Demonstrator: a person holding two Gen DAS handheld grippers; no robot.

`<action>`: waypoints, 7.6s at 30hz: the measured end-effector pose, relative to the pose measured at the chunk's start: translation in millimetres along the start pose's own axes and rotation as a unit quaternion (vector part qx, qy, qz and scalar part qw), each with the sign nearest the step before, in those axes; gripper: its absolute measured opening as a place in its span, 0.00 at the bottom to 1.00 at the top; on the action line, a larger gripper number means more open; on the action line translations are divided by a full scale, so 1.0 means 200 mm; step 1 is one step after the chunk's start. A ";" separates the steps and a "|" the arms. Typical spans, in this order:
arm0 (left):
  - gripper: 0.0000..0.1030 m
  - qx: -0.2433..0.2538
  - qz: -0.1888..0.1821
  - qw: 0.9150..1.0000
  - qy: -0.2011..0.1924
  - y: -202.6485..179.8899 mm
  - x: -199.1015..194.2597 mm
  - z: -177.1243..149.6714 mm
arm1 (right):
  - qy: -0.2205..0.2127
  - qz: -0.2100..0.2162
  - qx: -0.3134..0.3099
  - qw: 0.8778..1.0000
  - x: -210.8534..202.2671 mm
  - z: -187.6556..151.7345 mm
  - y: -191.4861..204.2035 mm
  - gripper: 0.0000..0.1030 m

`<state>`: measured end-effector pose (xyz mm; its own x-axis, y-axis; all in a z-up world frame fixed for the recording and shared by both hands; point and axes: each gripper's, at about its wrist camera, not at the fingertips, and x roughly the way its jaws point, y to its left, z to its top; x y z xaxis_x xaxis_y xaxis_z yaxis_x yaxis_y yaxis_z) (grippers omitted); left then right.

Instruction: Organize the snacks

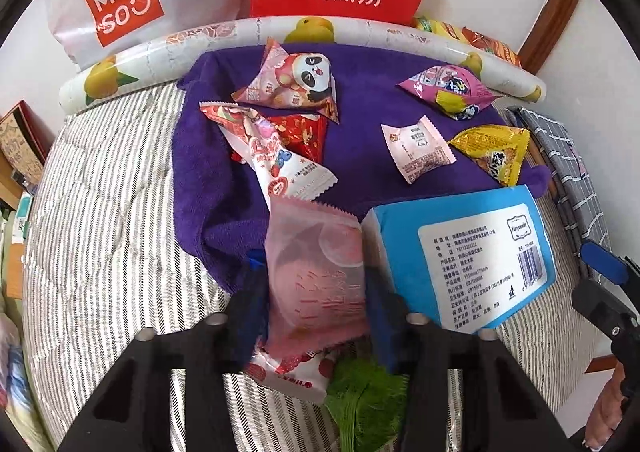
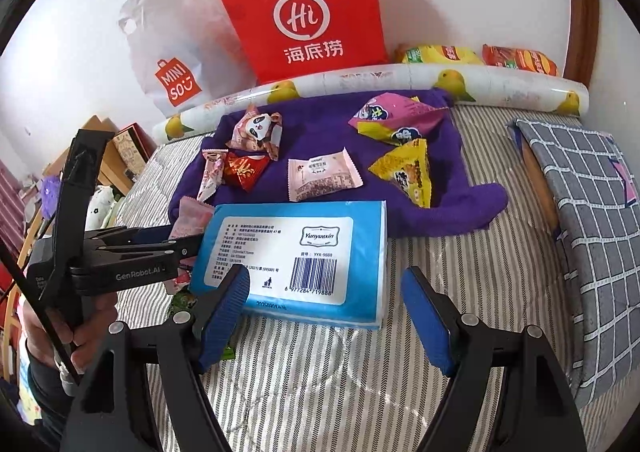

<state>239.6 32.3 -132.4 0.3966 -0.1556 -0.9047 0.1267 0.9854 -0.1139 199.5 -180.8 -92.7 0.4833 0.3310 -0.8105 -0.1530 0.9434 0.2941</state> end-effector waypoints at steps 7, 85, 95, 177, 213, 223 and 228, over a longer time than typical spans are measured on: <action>0.38 -0.010 -0.012 0.999 -0.028 0.04 -0.10 -0.01 | 0.004 -0.002 -0.004 1.000 -0.01 -0.03 0.04 0.76; 0.38 -0.025 -0.078 0.993 -0.085 -0.10 -0.54 -0.38 | -0.048 -0.059 0.006 0.997 -0.36 -0.37 0.02 0.56; 0.38 -0.002 -0.087 0.992 -0.095 -0.23 -0.59 -0.23 | -0.078 -0.060 -0.006 0.995 -0.44 -0.20 0.01 0.56; 0.38 -0.071 -0.061 0.991 -0.096 0.22 -0.11 0.70 | 0.025 0.020 -0.111 0.993 0.57 0.79 0.18 0.56; 0.38 -0.057 -0.050 0.997 -0.026 0.21 0.12 0.69 | 0.135 0.009 -0.097 0.986 0.96 0.73 0.12 0.67; 0.38 -0.042 -0.046 0.998 -0.008 0.16 0.17 0.68 | 0.062 0.004 -0.095 0.994 0.75 0.83 0.10 0.68; 0.38 -0.037 -0.044 0.998 0.001 0.13 0.21 0.68 | 0.053 0.018 -0.079 0.995 0.69 0.82 0.10 0.68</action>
<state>383.3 42.9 -116.9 0.3854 -0.2415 -0.8906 0.0939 0.9704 -0.2225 403.8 -119.2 -116.0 0.3835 0.3561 -0.8521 -0.3060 0.9196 0.2466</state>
